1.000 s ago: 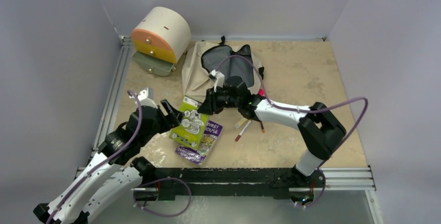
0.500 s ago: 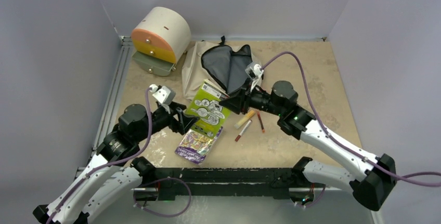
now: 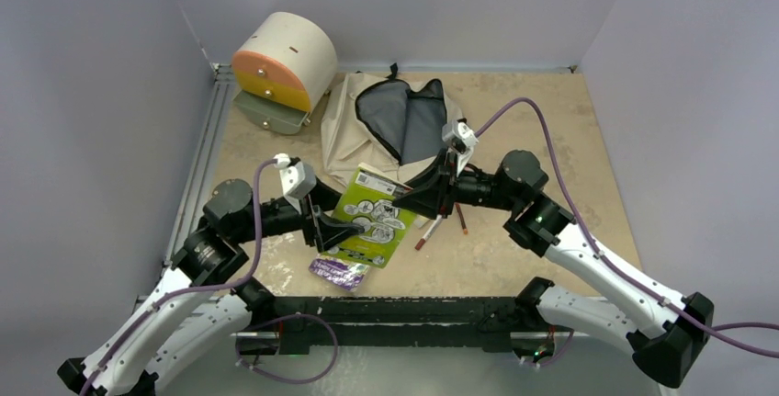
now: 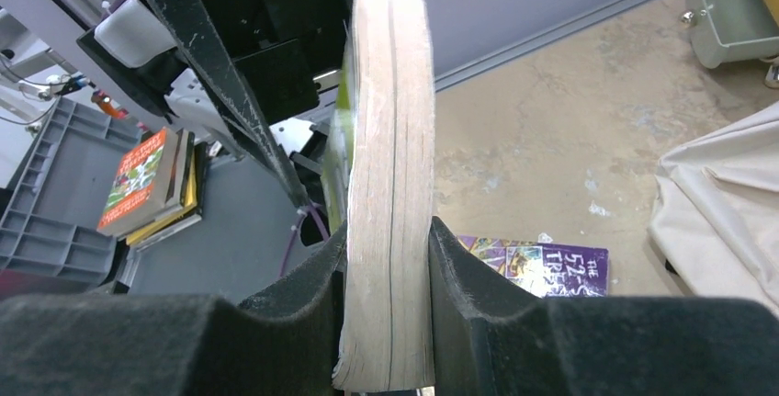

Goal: Pack the student bag
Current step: Place the book in the student bag.

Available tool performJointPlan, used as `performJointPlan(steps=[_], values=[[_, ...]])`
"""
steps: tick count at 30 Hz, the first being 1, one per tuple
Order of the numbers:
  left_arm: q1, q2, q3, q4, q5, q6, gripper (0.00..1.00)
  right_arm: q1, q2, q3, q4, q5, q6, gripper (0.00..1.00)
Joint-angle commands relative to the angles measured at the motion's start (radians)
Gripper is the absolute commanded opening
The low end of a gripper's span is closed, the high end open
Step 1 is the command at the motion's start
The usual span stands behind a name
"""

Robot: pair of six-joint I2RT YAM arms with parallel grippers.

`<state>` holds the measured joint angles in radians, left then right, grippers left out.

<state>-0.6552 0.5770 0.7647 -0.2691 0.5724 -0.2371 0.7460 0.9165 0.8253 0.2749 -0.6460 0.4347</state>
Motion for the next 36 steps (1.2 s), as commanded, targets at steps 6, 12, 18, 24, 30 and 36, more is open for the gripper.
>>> performJointPlan(steps=[6, 12, 18, 24, 30, 36], values=[[-0.001, 0.107, -0.035, 0.225, 0.300, -0.164, 0.26, 0.001, -0.054, 0.057, 0.039, 0.086, -0.070, 0.00], [0.000, 0.158, 0.054, 0.180, 0.356, -0.049, 0.00, 0.001, -0.077, 0.135, -0.173, 0.137, -0.215, 0.53], [0.000, 0.168, 0.154, 0.120, 0.451, 0.077, 0.00, 0.001, -0.036, 0.283, -0.369, 0.044, -0.335, 0.85], [0.000, 0.214, 0.234, 0.032, 0.500, 0.136, 0.00, 0.001, 0.110, 0.444, -0.577, -0.115, -0.459, 0.90], [0.000, 0.292, 0.295, -0.058, 0.480, 0.190, 0.00, 0.003, 0.223, 0.519, -0.683, -0.196, -0.519, 0.92], [0.000, 0.335, 0.344, -0.119, 0.480, 0.247, 0.00, 0.009, 0.255, 0.513, -0.697, -0.170, -0.496, 0.86]])
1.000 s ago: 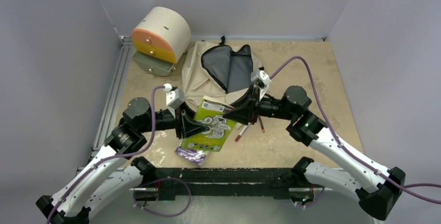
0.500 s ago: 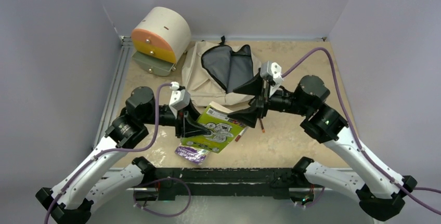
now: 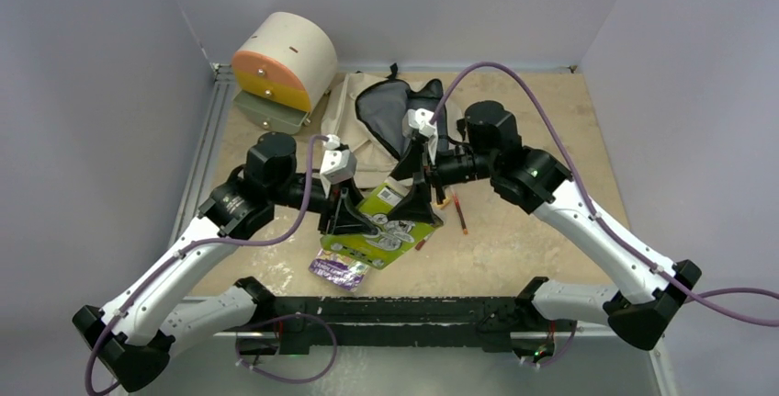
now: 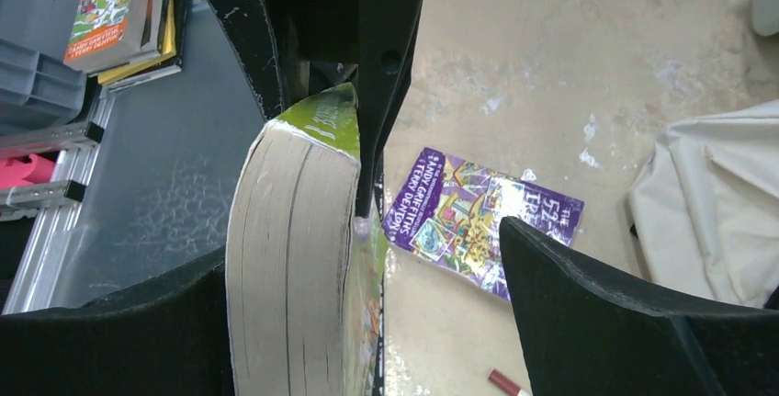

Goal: Pack the student bag
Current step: Place the book in the student bag.

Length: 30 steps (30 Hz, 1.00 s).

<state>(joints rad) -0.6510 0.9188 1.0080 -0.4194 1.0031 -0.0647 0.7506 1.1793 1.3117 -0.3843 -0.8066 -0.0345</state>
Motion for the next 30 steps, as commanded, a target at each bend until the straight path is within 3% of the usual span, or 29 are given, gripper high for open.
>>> performJointPlan(steps=[1, 8, 13, 15, 18, 24, 25, 30], values=[[-0.004, -0.001, 0.116, 0.013, 0.048, 0.106, 0.00, 0.005, -0.001, 0.025, -0.048, 0.000, -0.027, 0.84], [-0.004, 0.089, 0.279, -0.215, -0.031, 0.322, 0.00, 0.011, 0.047, 0.035, -0.155, 0.008, -0.092, 0.69], [-0.004, 0.189, 0.367, -0.300, 0.018, 0.378, 0.00, 0.011, 0.046, 0.033, -0.112, -0.003, -0.097, 0.43], [-0.005, 0.216, 0.389, -0.314, 0.004, 0.373, 0.01, 0.011, 0.039, 0.024, -0.099, 0.008, -0.105, 0.28], [-0.005, 0.213, 0.384, -0.249, -0.129, 0.295, 0.26, 0.010, 0.003, -0.032, -0.027, 0.103, 0.005, 0.00], [0.005, 0.213, 0.349, -0.089, -0.733, 0.047, 0.89, -0.025, -0.133, -0.157, 0.161, 0.721, 0.383, 0.00], [0.014, 0.233, 0.364, -0.089, -0.792, 0.014, 0.94, -0.039, -0.150, -0.166, 0.174, 0.787, 0.428, 0.00], [0.034, 0.293, 0.377, 0.005, -0.956, -0.086, 0.95, -0.087, -0.213, -0.174, 0.221, 1.193, 0.571, 0.00]])
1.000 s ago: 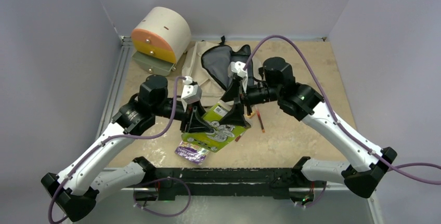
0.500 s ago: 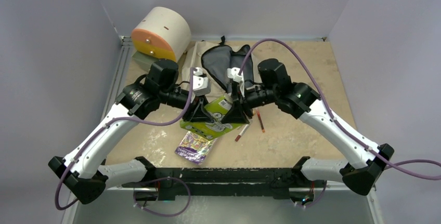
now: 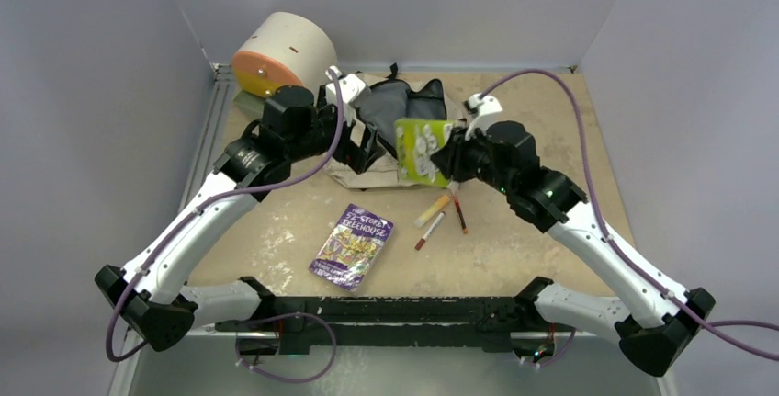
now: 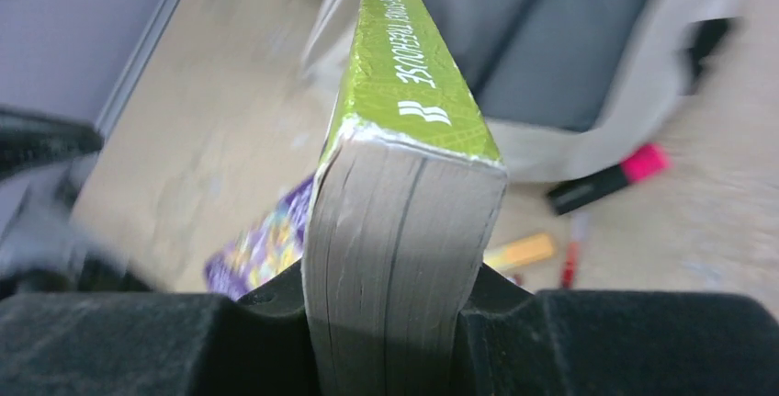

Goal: Pack the student bag
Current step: Place the book in the student bag.

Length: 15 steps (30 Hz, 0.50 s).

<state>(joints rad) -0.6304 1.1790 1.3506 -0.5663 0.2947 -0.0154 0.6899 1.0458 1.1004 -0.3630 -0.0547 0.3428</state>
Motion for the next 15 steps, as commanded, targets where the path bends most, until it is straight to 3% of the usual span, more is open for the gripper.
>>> performJointPlan(steps=[1, 4, 7, 12, 15], values=[[0.012, 0.046, 0.035, 0.178, -0.275, -0.145, 0.95, -0.034, -0.080, 0.045, 0.199, 0.526, 0.210, 0.00], [0.014, 0.138, 0.079, 0.207, -0.340, -0.131, 0.94, -0.075, -0.060, 0.075, 0.192, 0.668, 0.224, 0.00], [0.013, 0.264, 0.165, 0.191, -0.397, -0.114, 0.94, -0.146, -0.023, 0.093, 0.176, 0.686, 0.239, 0.00], [0.012, 0.509, 0.336, 0.184, -0.409, -0.069, 0.91, -0.341, 0.011, 0.048, 0.183, 0.526, 0.294, 0.00], [0.008, 0.673, 0.470, 0.140, -0.403, -0.021, 0.89, -0.398, -0.015, 0.008, 0.205, 0.437, 0.313, 0.00]])
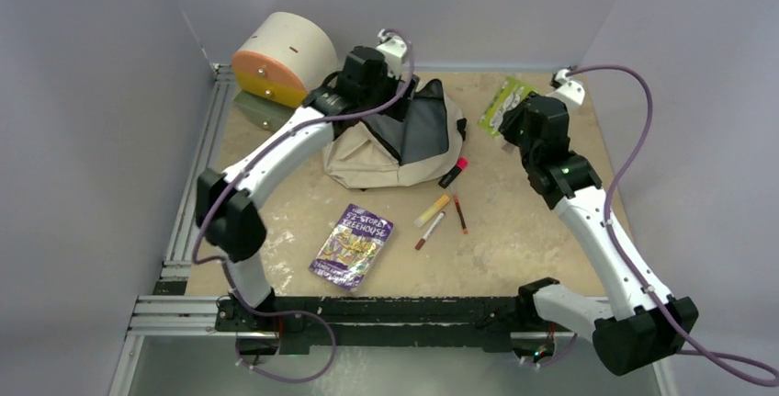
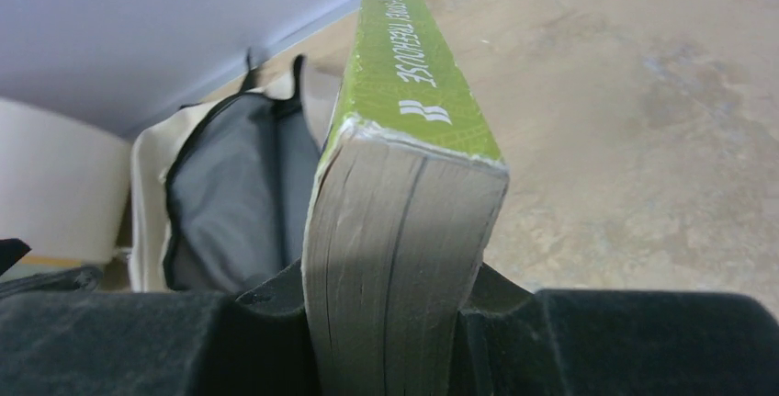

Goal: Pack the student bag
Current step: Place the book in the student bag.

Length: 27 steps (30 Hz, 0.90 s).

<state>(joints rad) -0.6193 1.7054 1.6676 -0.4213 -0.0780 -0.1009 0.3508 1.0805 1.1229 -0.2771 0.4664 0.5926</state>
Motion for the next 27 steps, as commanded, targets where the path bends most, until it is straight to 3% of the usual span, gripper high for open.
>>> performJointPlan(steps=[1, 10, 17, 27], values=[[-0.003, 0.200, 0.197, -0.013, -0.028, 0.090, 0.89, -0.063, -0.060, -0.025, 0.119, -0.097, 0.064, 0.00], [-0.027, 0.563, 0.448, -0.046, -0.202, 0.261, 0.89, -0.065, -0.183, -0.149, 0.074, -0.205, 0.106, 0.00], [-0.057, 0.670, 0.451, -0.013, -0.328, 0.344, 0.83, -0.065, -0.242, -0.180, 0.031, -0.198, 0.098, 0.00], [-0.083, 0.681, 0.298, 0.168, -0.538, 0.543, 0.74, -0.065, -0.255, -0.163, 0.021, -0.207, 0.089, 0.00]])
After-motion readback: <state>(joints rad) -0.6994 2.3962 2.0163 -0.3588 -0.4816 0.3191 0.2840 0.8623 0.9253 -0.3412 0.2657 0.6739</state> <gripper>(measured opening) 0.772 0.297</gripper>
